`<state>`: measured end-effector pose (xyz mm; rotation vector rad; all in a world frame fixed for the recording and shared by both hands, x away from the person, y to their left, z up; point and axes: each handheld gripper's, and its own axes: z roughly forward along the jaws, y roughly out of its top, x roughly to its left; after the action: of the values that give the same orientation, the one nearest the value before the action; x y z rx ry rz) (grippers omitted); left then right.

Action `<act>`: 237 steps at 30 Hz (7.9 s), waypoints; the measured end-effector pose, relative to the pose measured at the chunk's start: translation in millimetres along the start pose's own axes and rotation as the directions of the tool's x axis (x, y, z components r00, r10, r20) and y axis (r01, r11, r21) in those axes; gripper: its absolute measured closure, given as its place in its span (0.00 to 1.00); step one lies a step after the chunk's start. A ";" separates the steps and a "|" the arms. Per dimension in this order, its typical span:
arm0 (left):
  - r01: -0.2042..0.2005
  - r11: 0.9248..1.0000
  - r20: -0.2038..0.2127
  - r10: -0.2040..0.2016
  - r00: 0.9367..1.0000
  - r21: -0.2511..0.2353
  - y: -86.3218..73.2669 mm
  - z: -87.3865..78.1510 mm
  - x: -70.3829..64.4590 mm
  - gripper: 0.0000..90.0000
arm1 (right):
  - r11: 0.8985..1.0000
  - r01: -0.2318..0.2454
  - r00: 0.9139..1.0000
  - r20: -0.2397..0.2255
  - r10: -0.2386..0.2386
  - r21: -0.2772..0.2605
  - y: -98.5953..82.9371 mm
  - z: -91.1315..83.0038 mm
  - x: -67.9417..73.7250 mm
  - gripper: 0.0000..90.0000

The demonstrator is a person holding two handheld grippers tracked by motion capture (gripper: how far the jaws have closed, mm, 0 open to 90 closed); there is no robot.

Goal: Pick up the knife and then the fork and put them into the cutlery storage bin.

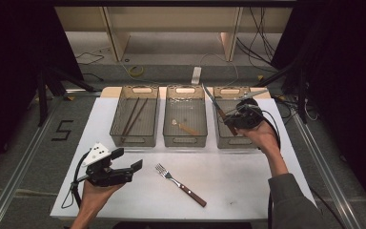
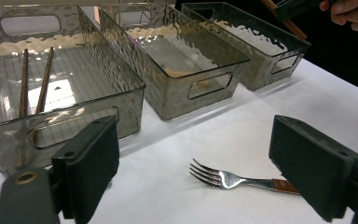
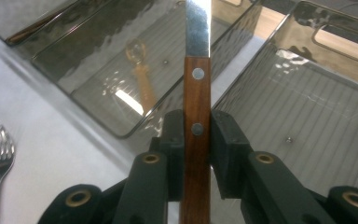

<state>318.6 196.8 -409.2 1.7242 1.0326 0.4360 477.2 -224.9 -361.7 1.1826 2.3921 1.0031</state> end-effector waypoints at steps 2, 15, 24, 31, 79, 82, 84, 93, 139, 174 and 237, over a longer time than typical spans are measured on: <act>0.000 1.000 0.000 0.000 1.000 0.001 -0.1 0.1 0.1 0.17 | 1.000 -0.007 1.000 0.009 0.007 0.004 2.2 2.6 -2.6 0.85; -0.005 1.000 0.002 0.005 1.000 0.006 -0.1 0.2 0.4 0.17 | 0.993 -0.101 0.992 0.081 0.096 0.066 8.1 20.1 -24.4 0.85; -0.006 1.000 0.004 0.006 1.000 0.008 -0.2 0.7 0.2 0.17 | 0.982 -0.151 0.982 0.129 0.137 0.111 3.1 28.6 -37.4 0.85; -0.005 1.000 0.003 0.005 1.000 0.007 -0.3 0.5 0.3 0.17 | 0.978 -0.156 0.979 0.155 0.134 0.138 1.3 34.7 -40.0 0.85; -0.006 1.000 0.004 0.006 1.000 0.015 -0.9 1.7 -0.7 0.17 | 0.998 0.058 0.997 -0.051 -0.058 0.006 -15.6 -3.6 53.4 0.39; -0.005 1.000 0.003 0.005 1.000 0.014 -0.8 1.6 -0.7 0.17 | 0.998 0.070 0.995 -0.072 -0.070 0.007 -19.2 -2.3 62.5 0.38; -0.004 1.000 0.003 0.004 1.000 0.013 -0.9 1.3 -0.7 0.17 | 0.996 0.083 0.993 -0.081 -0.082 0.011 -21.0 -1.6 68.0 0.38; -0.005 1.000 0.002 0.005 1.000 0.015 -1.1 0.8 -0.3 0.17 | 0.988 0.148 0.981 -0.132 -0.140 0.049 -26.7 6.3 93.8 0.38; -0.010 1.000 0.005 0.010 1.000 0.015 -1.1 0.1 -1.3 0.17 | 0.918 0.332 0.928 -0.249 -0.277 0.216 -63.9 41.3 158.2 0.34; -0.012 1.000 0.006 0.012 1.000 0.013 -1.3 0.2 -1.8 0.17 | 0.878 0.396 0.902 -0.291 -0.318 0.268 -79.9 61.3 170.8 0.52; -0.011 1.000 0.004 0.011 1.000 0.015 -1.5 0.2 -2.2 0.17 | 0.857 0.439 0.882 -0.314 -0.352 0.269 -80.4 59.3 173.1 0.86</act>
<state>316.9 195.1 -410.2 1.7442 1.0259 0.4325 354.2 -96.1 -452.3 0.6150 2.9356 0.6610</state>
